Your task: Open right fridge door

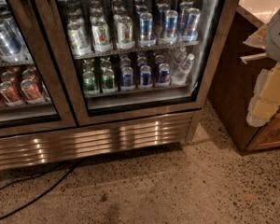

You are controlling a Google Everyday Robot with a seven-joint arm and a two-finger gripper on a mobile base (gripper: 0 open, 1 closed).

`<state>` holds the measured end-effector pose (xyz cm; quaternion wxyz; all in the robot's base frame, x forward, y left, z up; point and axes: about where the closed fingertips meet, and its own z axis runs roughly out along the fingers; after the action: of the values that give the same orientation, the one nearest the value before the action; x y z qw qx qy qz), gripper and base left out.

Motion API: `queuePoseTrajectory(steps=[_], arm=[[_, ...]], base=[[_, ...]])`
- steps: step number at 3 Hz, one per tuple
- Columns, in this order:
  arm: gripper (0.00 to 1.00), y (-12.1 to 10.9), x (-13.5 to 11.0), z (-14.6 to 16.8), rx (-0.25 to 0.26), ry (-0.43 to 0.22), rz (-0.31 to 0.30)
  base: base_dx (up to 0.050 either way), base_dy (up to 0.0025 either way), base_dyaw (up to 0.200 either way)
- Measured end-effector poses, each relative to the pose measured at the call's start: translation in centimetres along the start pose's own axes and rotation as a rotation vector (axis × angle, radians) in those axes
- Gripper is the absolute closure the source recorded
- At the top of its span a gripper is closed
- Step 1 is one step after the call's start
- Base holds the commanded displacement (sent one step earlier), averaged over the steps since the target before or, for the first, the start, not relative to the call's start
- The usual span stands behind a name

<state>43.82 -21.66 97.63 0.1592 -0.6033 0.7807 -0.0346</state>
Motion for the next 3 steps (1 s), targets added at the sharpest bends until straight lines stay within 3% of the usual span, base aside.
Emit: queuePoseTrajectory(steps=[1, 2, 3], arm=[[0.0, 0.0, 0.0, 0.0, 0.0, 0.0, 0.0], [0.0, 0.1, -1.6, 0.8, -0.038, -0.086, -0.019], [0.0, 2.0, -8.2, 2.5, -0.118, -0.217, -0.119]], base=[[0.0, 0.0, 0.0], [0.0, 0.0, 0.0], [0.0, 0.0, 0.0]])
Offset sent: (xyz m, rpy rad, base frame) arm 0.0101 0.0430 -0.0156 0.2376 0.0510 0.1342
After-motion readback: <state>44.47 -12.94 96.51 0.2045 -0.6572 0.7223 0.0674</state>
